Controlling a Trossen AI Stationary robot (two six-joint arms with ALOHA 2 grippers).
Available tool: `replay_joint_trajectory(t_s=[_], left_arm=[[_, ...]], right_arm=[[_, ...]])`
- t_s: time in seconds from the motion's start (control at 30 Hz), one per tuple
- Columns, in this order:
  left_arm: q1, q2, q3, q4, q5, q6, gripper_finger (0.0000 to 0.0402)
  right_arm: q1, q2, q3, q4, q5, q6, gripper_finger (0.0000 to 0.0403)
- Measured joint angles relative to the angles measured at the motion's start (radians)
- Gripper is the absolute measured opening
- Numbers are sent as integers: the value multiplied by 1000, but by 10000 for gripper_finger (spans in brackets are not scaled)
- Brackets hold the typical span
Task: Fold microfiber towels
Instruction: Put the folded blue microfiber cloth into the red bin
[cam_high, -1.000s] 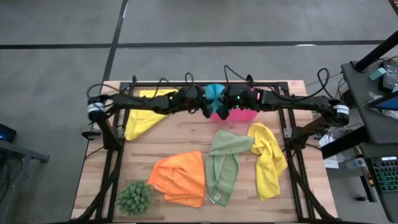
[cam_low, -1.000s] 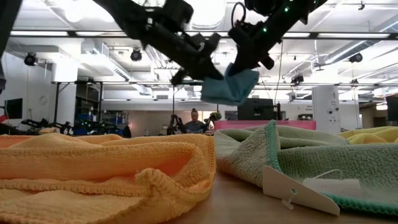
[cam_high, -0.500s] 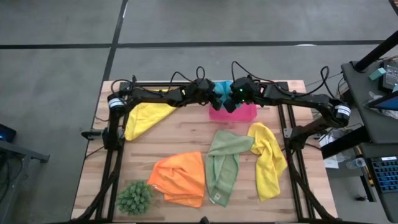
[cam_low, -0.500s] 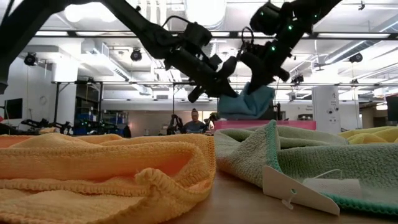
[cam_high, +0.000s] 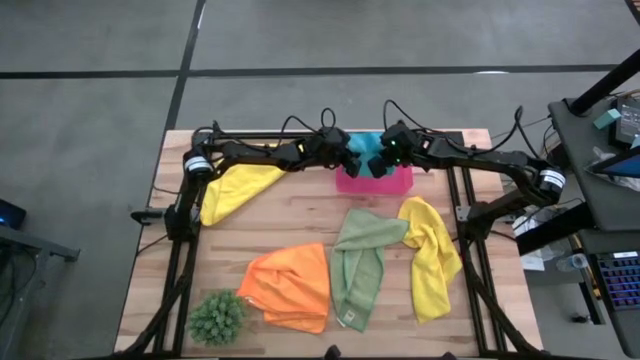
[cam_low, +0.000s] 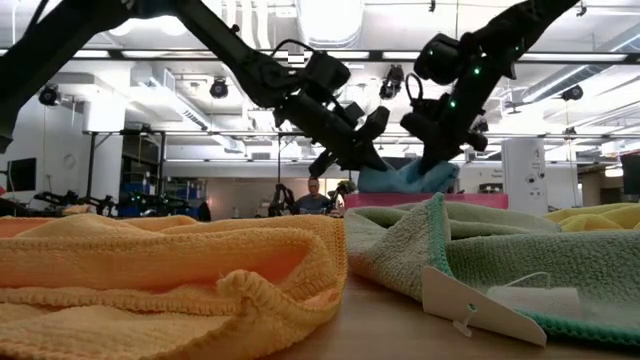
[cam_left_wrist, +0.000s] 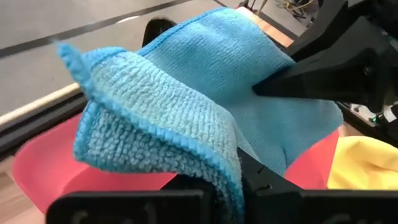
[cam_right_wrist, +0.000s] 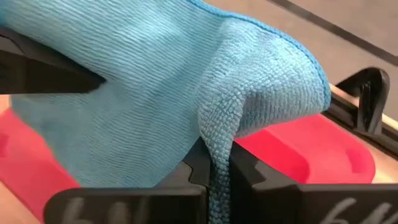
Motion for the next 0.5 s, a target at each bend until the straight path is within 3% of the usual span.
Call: replay_joint_trajectory(t_s=[0.5], left_arm=[[-20, 0, -1, 1, -2, -44, 1]], right_arm=[[-8, 0, -50, 43, -8, 10, 13]])
